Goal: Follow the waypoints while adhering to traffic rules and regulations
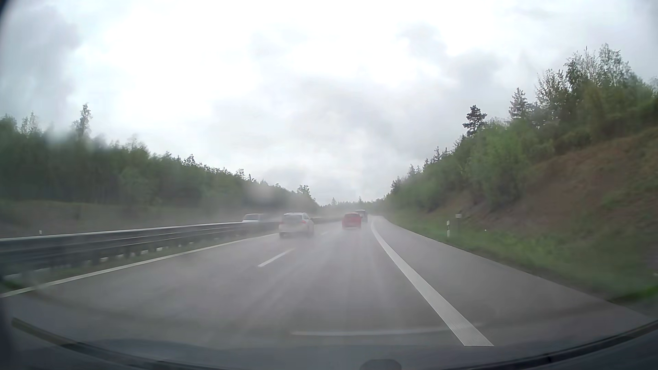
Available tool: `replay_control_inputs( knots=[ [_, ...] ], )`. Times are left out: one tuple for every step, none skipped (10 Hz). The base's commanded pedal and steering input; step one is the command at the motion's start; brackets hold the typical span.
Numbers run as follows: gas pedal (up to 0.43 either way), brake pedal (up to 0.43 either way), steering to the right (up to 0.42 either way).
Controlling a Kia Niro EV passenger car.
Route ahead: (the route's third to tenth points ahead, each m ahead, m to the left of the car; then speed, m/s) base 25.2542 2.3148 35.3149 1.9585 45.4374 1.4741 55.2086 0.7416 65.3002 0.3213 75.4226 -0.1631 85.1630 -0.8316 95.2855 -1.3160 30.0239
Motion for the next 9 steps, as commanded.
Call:
replay_control_inputs(
  knots=[
    [0.331,0.0,0.008],
    [0.331,0.0,0.008],
    [0.319,0.0,0.008],
    [0.319,0.0,0.007],
    [0.319,0.0,0.007],
    [0.319,0.0,0.007],
    [0.319,0.0,0.007],
    [0.319,0.0,0.007],
    [0.319,0.0,0.007]
  ],
)
